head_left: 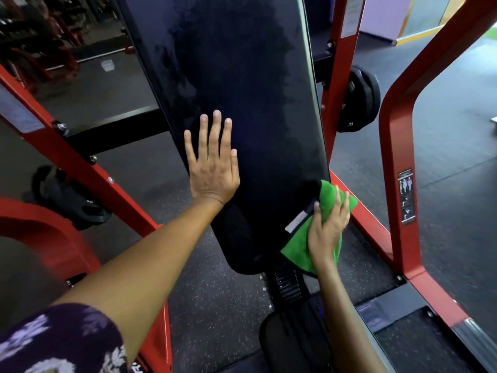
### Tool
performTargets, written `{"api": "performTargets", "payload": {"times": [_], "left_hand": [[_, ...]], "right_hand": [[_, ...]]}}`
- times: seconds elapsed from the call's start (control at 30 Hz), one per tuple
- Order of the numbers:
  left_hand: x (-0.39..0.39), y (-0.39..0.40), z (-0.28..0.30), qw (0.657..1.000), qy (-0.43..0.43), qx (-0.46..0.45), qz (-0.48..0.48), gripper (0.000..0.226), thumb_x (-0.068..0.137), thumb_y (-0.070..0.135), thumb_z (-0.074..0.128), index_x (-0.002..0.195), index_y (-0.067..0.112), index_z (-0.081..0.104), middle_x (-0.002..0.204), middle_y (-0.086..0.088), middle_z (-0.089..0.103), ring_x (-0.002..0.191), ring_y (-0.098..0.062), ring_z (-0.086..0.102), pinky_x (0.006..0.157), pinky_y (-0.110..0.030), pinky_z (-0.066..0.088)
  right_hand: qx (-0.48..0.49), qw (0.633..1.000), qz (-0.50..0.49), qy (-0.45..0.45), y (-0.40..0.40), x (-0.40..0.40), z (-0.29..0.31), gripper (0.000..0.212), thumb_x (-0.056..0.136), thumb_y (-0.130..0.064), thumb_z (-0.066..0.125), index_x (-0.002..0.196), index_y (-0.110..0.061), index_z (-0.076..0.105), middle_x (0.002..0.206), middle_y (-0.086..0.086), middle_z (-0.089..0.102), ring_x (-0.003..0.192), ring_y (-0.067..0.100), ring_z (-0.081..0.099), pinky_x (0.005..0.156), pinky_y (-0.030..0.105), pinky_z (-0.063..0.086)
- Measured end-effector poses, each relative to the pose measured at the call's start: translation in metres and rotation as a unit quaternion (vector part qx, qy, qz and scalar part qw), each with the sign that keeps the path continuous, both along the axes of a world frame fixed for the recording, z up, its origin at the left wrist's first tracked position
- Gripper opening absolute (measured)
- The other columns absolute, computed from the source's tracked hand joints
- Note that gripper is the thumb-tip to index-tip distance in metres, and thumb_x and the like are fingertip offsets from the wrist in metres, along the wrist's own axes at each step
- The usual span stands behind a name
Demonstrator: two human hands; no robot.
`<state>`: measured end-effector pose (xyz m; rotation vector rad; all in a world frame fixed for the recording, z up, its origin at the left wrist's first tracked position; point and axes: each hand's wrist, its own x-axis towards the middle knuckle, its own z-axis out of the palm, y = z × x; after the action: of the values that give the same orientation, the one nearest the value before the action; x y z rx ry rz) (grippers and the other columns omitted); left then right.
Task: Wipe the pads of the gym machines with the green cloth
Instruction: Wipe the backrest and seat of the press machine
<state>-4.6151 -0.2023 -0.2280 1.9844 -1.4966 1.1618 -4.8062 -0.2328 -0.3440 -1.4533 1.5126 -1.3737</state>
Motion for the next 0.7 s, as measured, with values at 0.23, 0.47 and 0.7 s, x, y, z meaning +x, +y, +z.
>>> {"api": "performTargets", "payload": {"times": [0.23, 0.47, 0.7], "left_hand": [[0.000, 0.002, -0.001, 1.000, 0.004, 0.005, 0.001, 0.051, 0.097, 0.027, 0.028, 0.145, 0.009, 0.026, 0.151, -0.012, 0.033, 0.140, -0.027, 0.019, 0.115, -0.045, 0.001], [0.001, 0.001, -0.001, 1.000, 0.000, 0.004, -0.002, 0.052, 0.097, 0.027, 0.028, 0.146, 0.009, 0.026, 0.151, -0.012, 0.033, 0.140, -0.027, 0.019, 0.115, -0.045, 0.001], [0.000, 0.001, -0.002, 1.000, 0.000, -0.003, -0.003, 0.052, 0.097, 0.027, 0.029, 0.145, 0.009, 0.026, 0.150, -0.011, 0.033, 0.140, -0.027, 0.019, 0.115, -0.046, 0.002]], "right_hand": [[-0.107, 0.976, 0.122, 0.143, 0.029, 0.004, -0.015, 0.061, 0.086, -0.023, 0.046, 0.145, -0.028, 0.031, 0.157, 0.000, 0.018, 0.143, 0.039, 0.009, 0.117, 0.043, 0.000], [-0.011, 1.000, 0.009, 0.015, -0.008, 0.020, 0.033, 0.054, 0.094, -0.019, 0.055, 0.145, -0.018, 0.035, 0.156, 0.008, 0.021, 0.142, 0.039, 0.012, 0.116, 0.050, 0.009], [-0.118, 0.974, 0.130, 0.142, 0.026, 0.001, -0.014, 0.059, 0.088, -0.032, 0.042, 0.145, -0.030, 0.027, 0.157, -0.002, 0.018, 0.143, 0.036, 0.010, 0.116, 0.051, 0.006]]}}
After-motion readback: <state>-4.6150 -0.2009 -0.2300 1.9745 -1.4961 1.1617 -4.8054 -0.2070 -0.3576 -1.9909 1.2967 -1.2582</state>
